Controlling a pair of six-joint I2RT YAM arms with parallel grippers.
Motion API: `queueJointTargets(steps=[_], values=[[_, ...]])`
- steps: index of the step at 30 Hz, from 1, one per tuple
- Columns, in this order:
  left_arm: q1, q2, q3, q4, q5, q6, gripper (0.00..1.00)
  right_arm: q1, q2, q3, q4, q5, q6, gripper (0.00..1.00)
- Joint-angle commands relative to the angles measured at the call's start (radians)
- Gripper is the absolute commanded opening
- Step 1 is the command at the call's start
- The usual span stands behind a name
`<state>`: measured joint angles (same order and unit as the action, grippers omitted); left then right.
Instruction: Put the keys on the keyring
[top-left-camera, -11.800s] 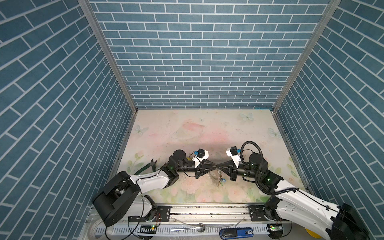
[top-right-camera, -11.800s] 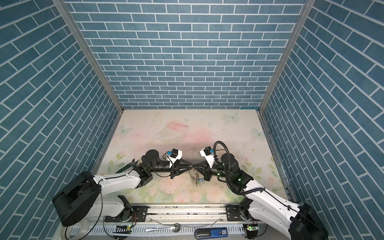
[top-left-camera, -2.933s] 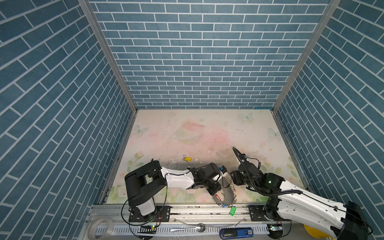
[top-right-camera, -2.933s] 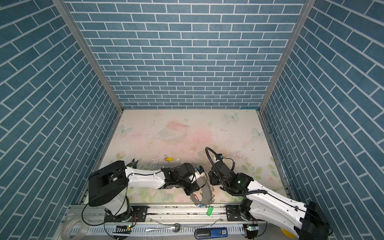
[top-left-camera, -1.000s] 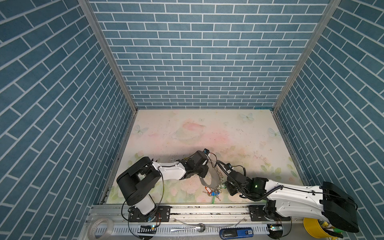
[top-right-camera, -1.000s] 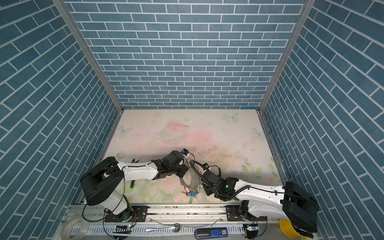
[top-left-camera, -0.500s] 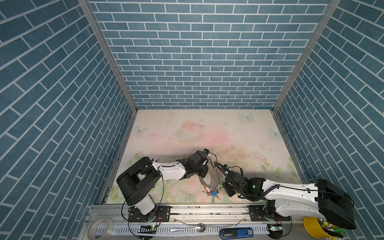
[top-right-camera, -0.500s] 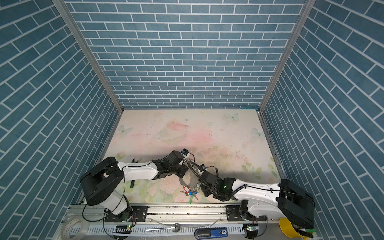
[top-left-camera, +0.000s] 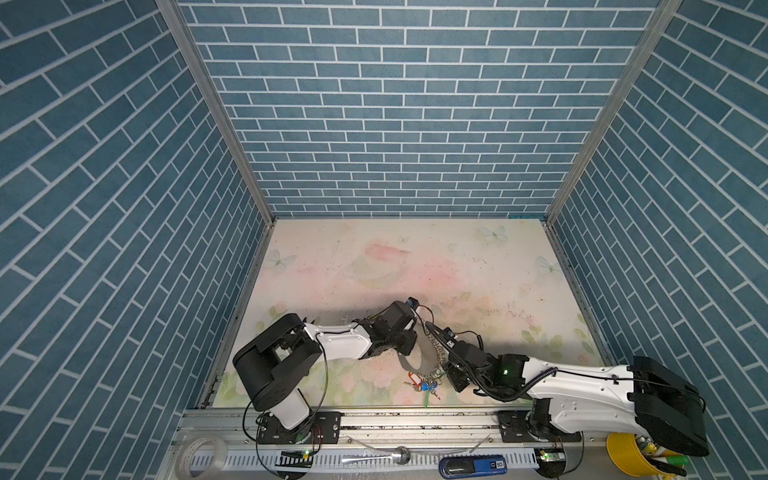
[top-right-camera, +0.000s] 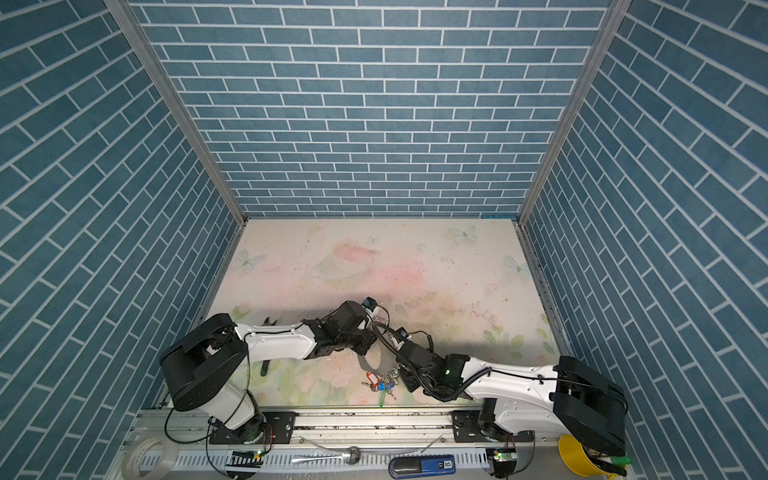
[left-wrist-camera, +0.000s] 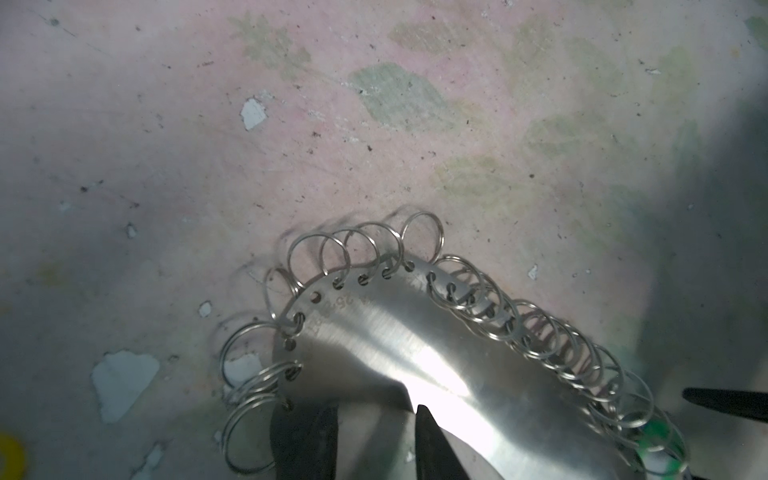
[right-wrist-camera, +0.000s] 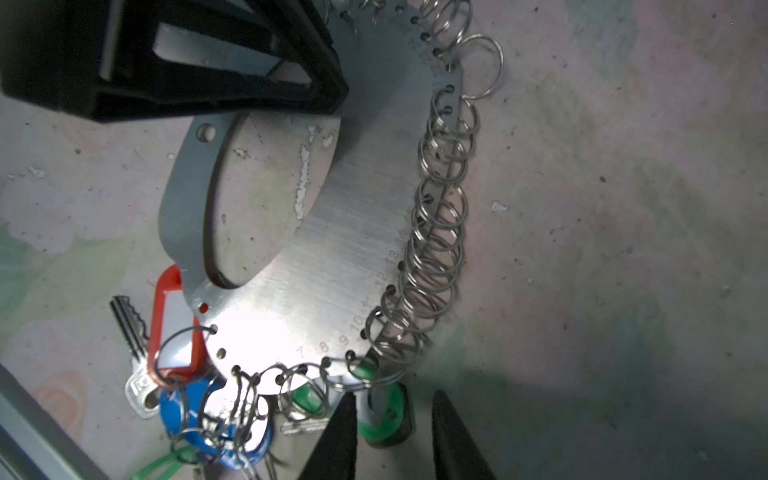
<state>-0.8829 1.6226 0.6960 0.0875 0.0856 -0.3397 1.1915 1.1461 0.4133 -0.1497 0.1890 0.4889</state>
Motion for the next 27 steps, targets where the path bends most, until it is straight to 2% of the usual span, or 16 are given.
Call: queueJointTargets(steps=[1,12,22,27], values=[[0.007,0.004,-0.03,-0.1,-0.002,0.007,0.34,0.007,-0.02,0.039,-0.02,0.029,-0.031,0.32],[0.007,-0.007,-0.035,-0.091,-0.003,0.006,0.34,0.007,0.012,0.056,-0.008,0.015,0.023,0.32],[0.008,-0.009,-0.056,-0.068,-0.005,-0.01,0.35,-0.015,-0.002,0.132,-0.113,0.022,0.287,0.36],[0.007,-0.015,-0.065,-0.048,-0.01,-0.033,0.35,-0.042,0.027,0.171,-0.198,0.006,0.403,0.29]])
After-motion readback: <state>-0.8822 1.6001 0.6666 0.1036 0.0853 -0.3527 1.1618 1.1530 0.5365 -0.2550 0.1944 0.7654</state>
